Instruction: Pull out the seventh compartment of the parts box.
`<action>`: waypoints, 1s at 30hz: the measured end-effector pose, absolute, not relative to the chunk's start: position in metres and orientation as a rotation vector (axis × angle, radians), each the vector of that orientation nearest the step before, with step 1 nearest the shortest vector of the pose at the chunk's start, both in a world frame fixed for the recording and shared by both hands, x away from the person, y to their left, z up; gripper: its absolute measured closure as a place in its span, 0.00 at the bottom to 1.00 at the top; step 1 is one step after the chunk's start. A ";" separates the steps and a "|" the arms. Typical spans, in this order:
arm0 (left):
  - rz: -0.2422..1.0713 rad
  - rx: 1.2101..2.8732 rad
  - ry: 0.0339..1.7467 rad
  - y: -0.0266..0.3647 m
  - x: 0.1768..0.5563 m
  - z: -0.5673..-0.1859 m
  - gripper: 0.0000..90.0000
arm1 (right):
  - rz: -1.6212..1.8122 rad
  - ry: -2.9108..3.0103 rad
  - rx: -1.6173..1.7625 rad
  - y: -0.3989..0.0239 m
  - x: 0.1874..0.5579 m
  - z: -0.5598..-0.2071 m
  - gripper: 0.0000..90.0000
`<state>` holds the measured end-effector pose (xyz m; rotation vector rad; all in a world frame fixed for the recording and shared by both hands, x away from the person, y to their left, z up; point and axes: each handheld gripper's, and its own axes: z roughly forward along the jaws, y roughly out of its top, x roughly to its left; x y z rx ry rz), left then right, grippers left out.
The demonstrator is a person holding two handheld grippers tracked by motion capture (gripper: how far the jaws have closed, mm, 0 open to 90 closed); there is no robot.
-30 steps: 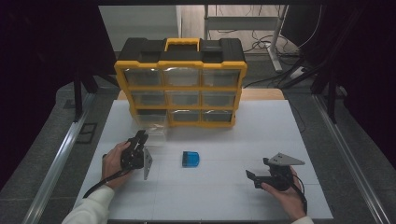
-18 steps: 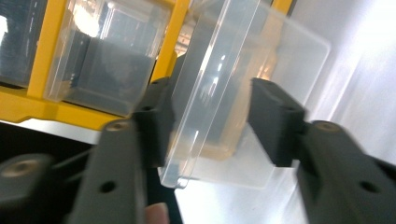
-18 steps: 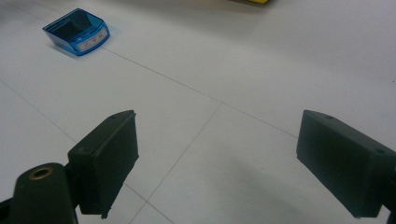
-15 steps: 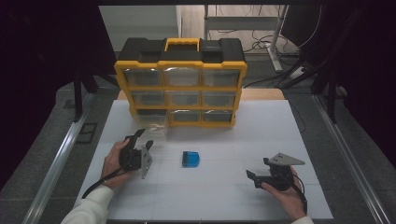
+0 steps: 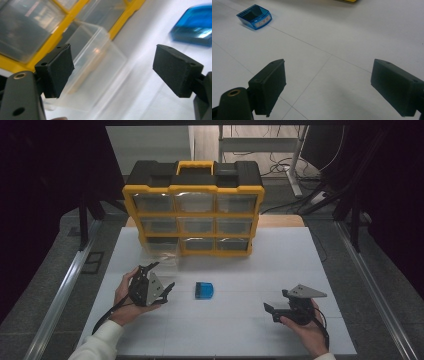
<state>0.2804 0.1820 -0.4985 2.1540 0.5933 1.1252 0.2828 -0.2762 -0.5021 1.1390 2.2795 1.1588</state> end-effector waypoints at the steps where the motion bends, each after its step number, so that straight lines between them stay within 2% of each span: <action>1: 1.059 2.143 0.613 0.182 0.280 -0.496 0.18 | 1.157 2.280 1.140 -0.276 0.283 -0.502 0.14; 8: 0.892 2.121 0.709 0.183 0.281 -0.491 0.15 | 1.154 2.282 1.137 -0.275 0.284 -0.502 0.14; 10: 0.803 2.117 0.747 0.183 0.284 -0.489 0.15 | 1.147 2.292 1.129 -0.274 0.284 -0.503 0.14; 12: 0.781 2.113 0.750 0.183 0.284 -0.489 0.15 | 1.148 2.293 1.130 -0.274 0.284 -0.503 0.14; 13: 0.703 2.098 0.761 0.184 0.286 -0.487 0.15 | 1.153 2.289 1.131 -0.275 0.284 -0.503 0.14; 14: 0.703 2.098 0.761 0.184 0.286 -0.487 0.14 | 1.153 2.289 1.131 -0.275 0.284 -0.503 0.14; 17: 0.592 2.058 0.782 0.186 0.288 -0.484 0.15 | 1.157 2.287 1.131 -0.276 0.283 -0.502 0.14; 30: 0.464 2.007 0.811 0.188 0.290 -0.480 0.14 | 1.155 2.288 1.128 -0.276 0.283 -0.502 0.14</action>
